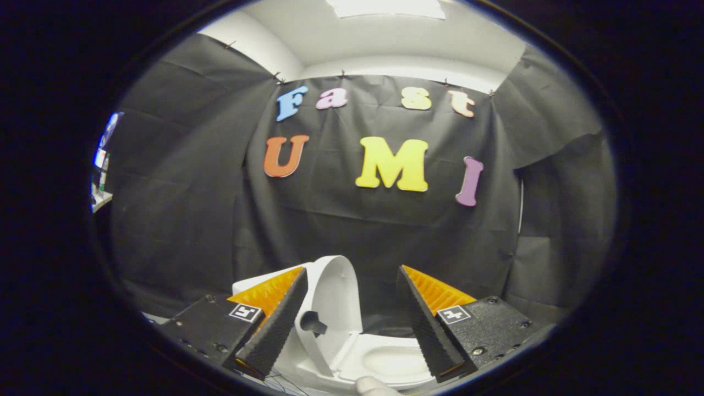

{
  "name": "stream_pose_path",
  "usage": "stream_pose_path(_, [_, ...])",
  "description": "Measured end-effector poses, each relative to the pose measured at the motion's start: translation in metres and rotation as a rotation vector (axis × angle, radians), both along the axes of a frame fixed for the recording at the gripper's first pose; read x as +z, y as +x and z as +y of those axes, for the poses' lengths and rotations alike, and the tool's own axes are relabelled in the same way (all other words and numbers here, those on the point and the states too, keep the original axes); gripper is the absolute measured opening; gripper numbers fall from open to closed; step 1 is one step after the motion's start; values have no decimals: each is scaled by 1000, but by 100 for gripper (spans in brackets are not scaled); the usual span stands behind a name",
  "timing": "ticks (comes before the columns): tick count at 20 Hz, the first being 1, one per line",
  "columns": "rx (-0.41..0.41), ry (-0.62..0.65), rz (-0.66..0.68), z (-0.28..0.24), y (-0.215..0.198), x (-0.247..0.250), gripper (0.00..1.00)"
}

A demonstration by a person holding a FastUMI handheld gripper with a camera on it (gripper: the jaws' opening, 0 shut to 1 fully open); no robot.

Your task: Open the toilet lid.

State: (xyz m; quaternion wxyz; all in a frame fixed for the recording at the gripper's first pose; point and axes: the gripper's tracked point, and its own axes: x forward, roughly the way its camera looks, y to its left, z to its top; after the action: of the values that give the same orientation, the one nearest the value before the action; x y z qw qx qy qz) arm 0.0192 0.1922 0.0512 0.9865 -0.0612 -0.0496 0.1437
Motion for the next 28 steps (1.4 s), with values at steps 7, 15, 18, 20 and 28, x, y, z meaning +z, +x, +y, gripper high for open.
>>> stream_pose_path(7, [-143,-2,9,-110,-29,-62,100])
stream_pose_path(15, [-231,67,148,-178,-29,-145,100])
stream_pose_path(18, [-242,83,186,-191,-23,-165,100])
stream_pose_path(20, [-258,83,225,-199,-19,-177,100])
stream_pose_path(28, [-254,92,221,-198,-23,-171,100])
